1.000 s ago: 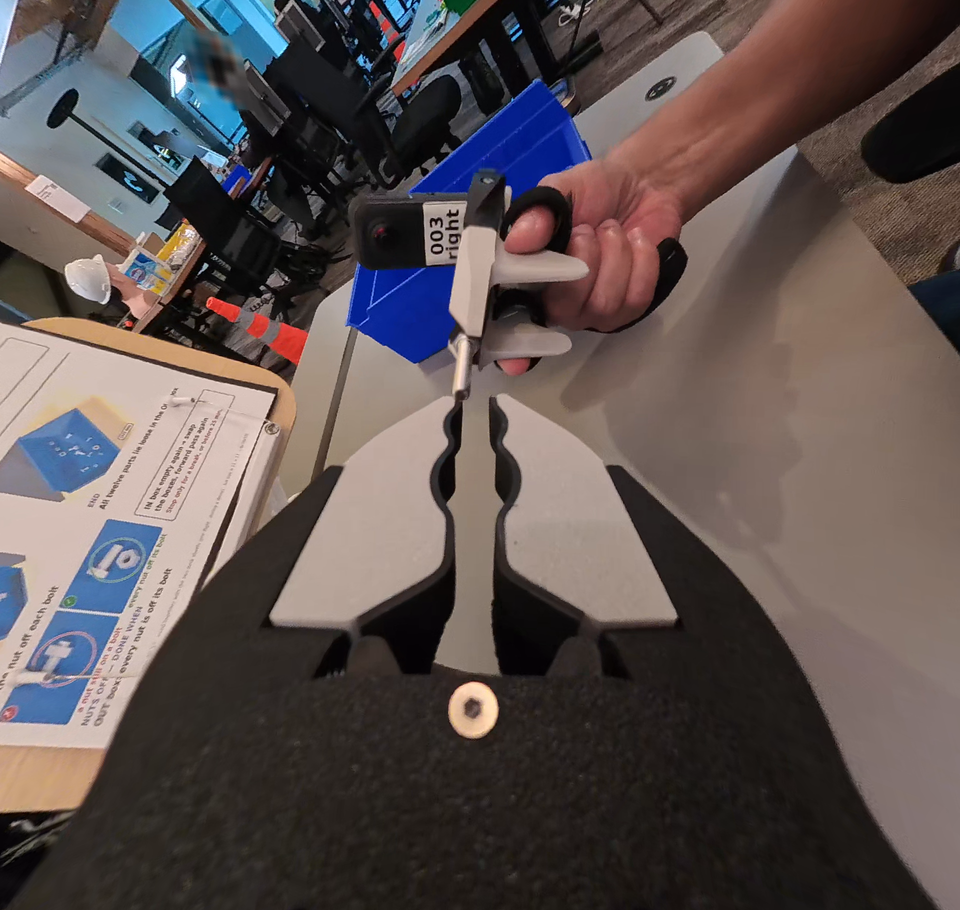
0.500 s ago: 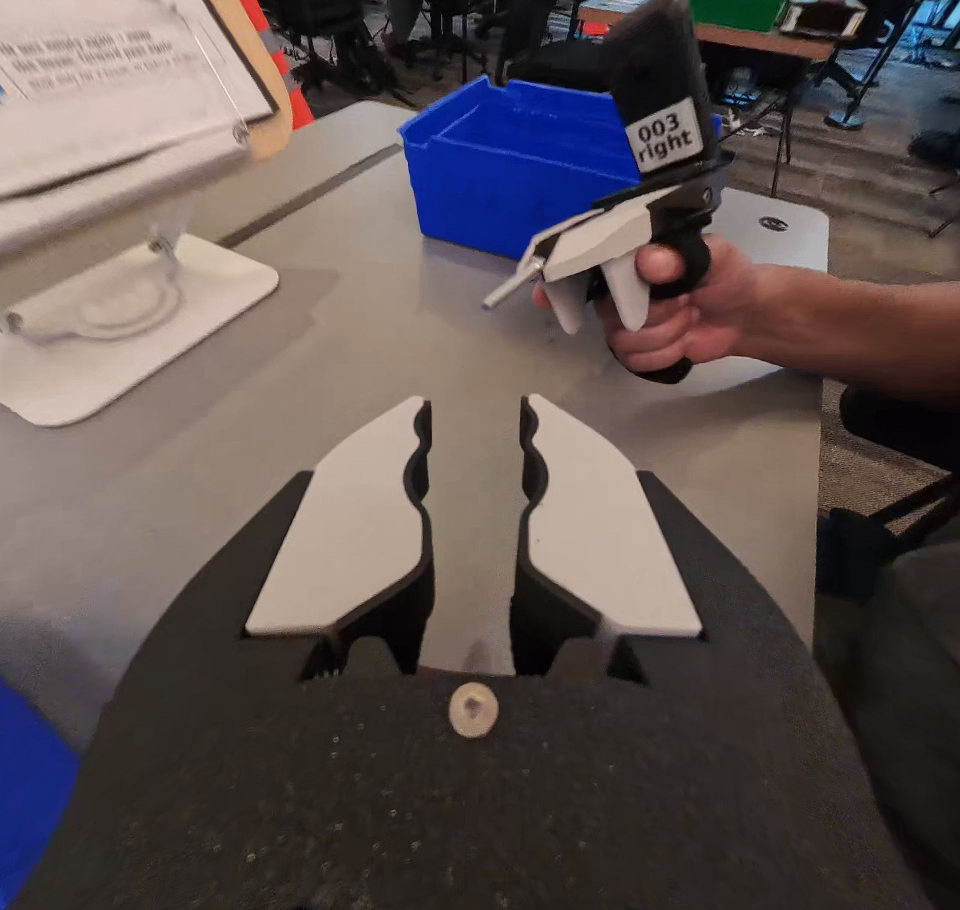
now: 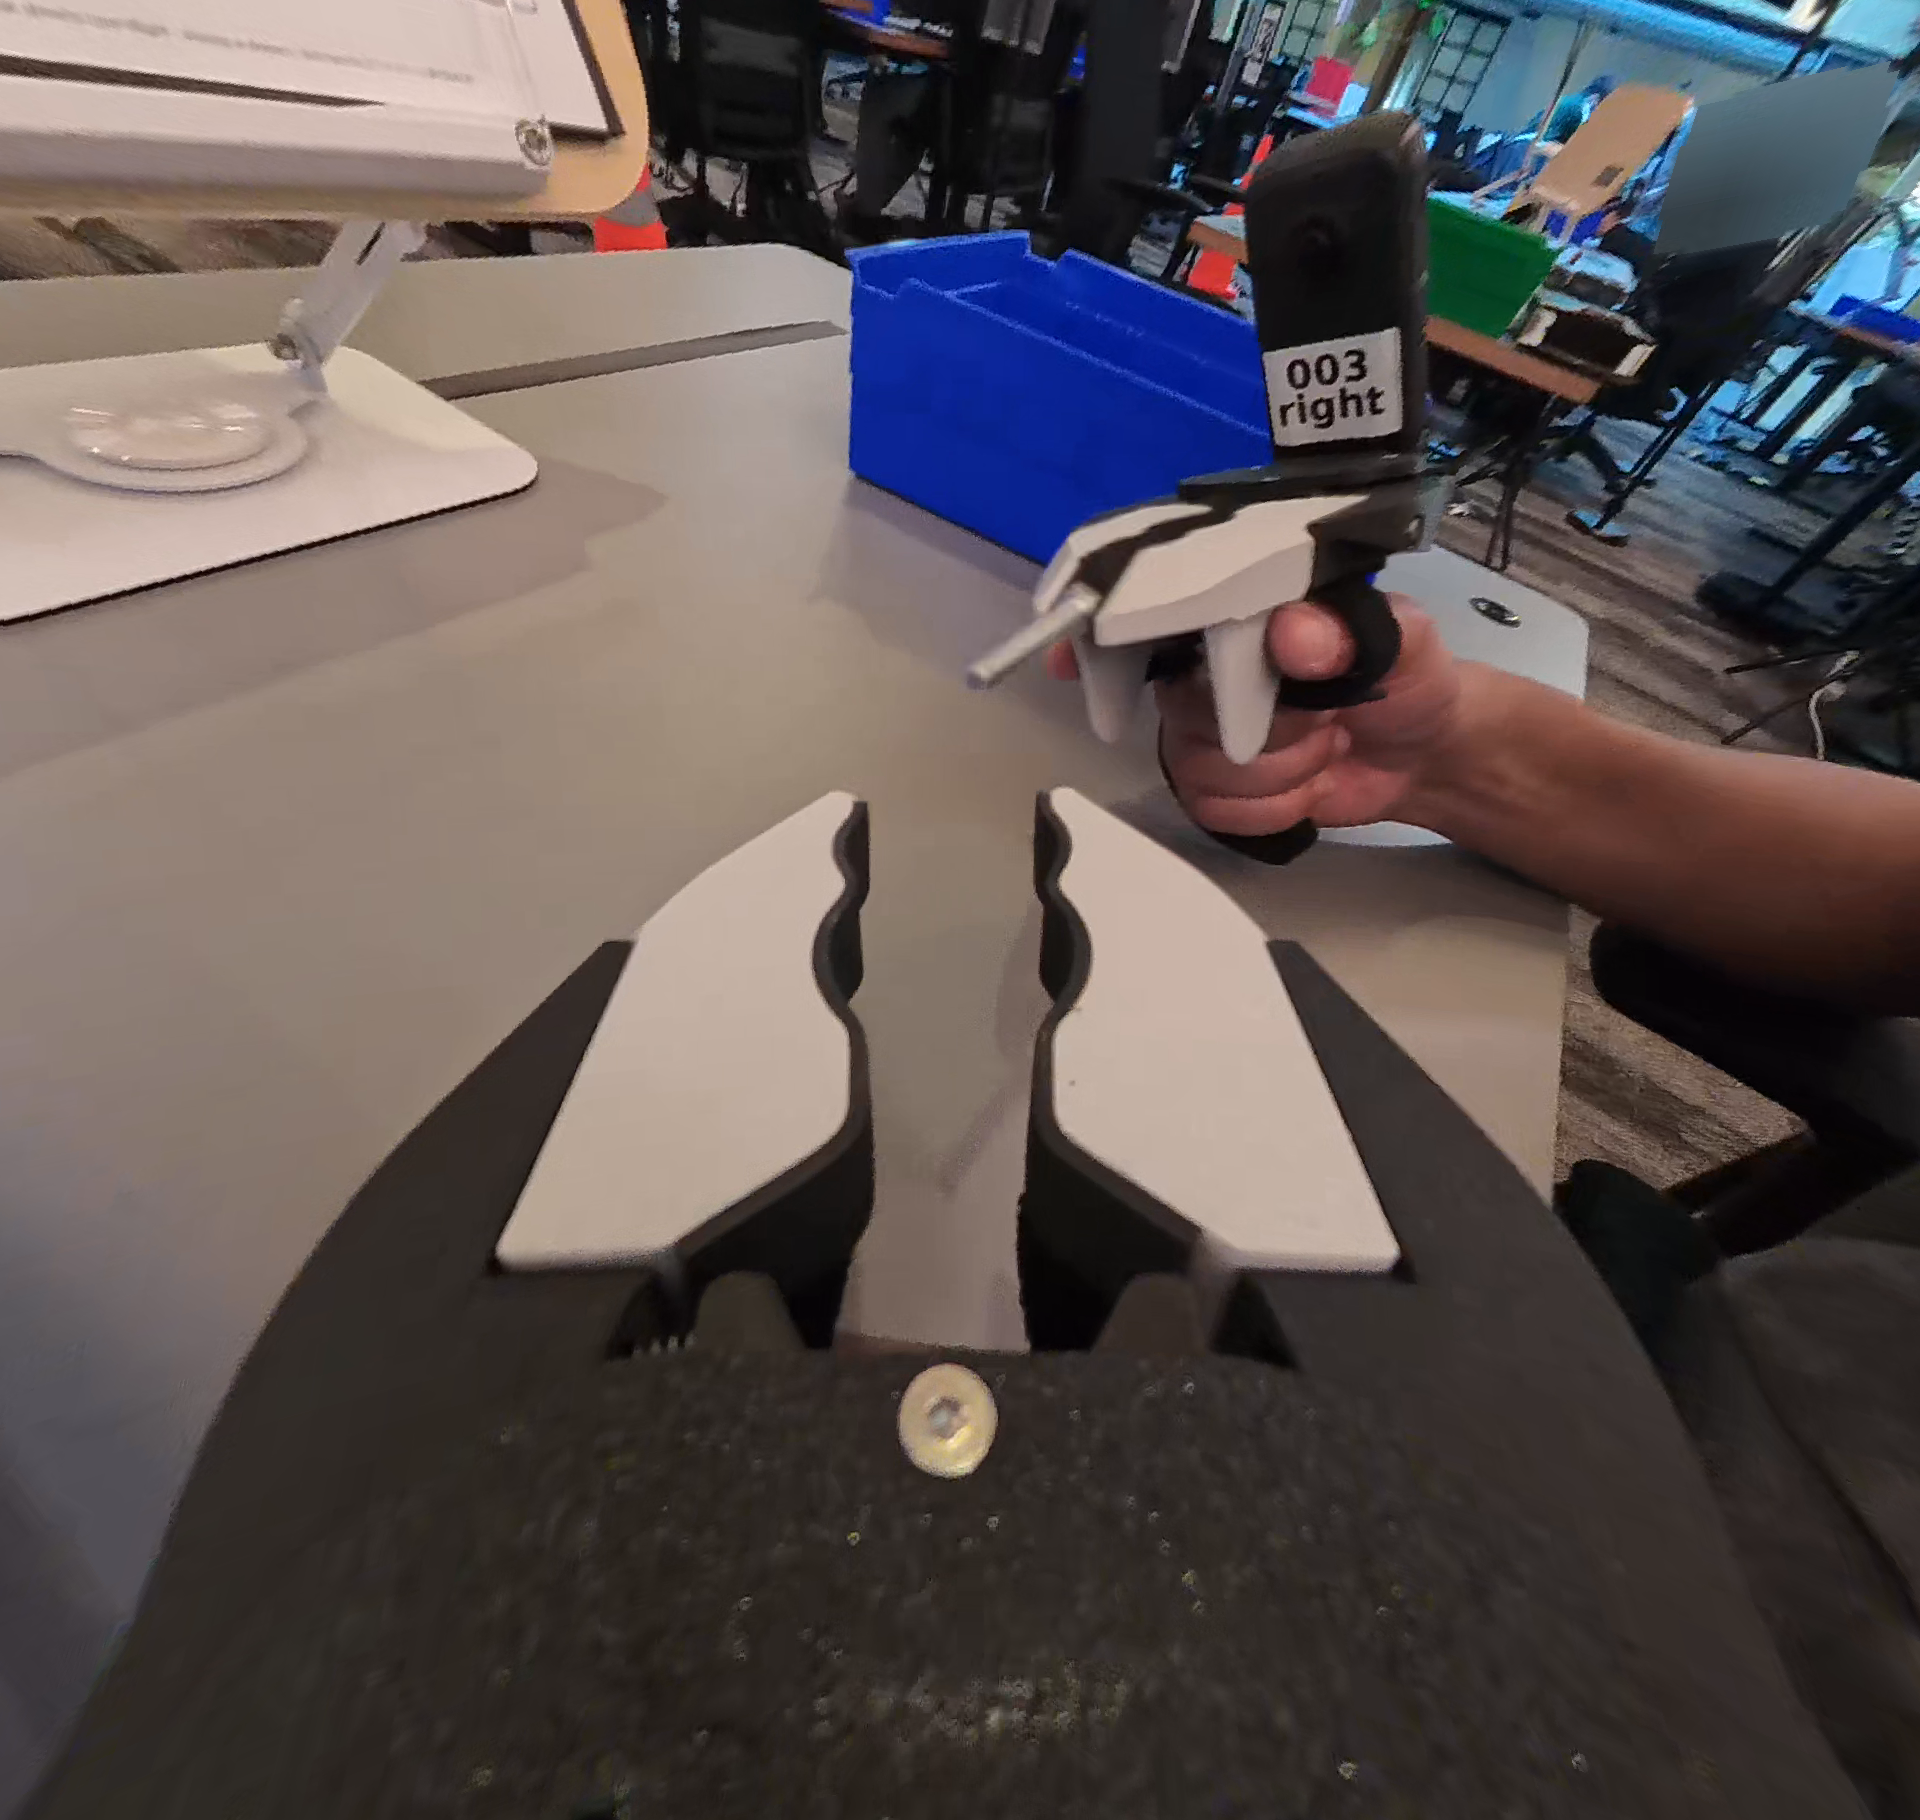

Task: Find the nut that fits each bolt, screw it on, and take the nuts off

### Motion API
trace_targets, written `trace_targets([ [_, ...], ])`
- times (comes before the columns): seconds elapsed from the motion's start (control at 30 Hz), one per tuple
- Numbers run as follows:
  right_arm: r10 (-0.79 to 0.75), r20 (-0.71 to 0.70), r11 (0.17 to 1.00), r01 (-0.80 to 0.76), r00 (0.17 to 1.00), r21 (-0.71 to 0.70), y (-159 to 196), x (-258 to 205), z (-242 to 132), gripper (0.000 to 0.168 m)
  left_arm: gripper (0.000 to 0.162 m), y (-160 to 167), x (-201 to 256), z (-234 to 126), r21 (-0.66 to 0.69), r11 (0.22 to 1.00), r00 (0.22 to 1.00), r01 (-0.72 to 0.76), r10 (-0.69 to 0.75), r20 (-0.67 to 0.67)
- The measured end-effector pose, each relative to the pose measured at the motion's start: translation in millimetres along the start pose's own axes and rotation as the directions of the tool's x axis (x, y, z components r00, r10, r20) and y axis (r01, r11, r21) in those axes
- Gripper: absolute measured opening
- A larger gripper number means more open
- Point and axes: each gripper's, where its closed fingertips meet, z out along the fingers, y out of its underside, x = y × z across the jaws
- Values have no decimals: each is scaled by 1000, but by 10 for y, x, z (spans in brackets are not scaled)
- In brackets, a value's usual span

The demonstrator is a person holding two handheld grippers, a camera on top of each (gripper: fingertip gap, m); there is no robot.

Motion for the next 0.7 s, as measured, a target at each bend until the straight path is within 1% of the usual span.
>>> trace_targets([
  [0.03,-9,8,1000,9,1000,-17,31,-22,19,10,29,-1,-12,8,1,1000,1000,-3,3,9],
  [0.13,-72,-27,994,70,997,-79,134,-6,66,10,29,-5,-41,1,-4,999,999,-32,32,31],
  [0.23,-72,1,994,72,997,-82,148,-61,88,10,30,16,-21,8,-13,999,999,-29,30,20],
  [0.4,-49,48,997,52,998,-61,121,-139,83,10,29,10,105,42,12,1000,998,11,-10,-67],
  [0.5,-14,109,999,19,994,-41,91,-227,73,10,29,-25,151,34,41,999,994,21,-16,-109],
  [0.7,23,143,999,-19,990,-29,62,-257,79,10,22,-97,284,12,86,993,971,79,-57,-232],
])
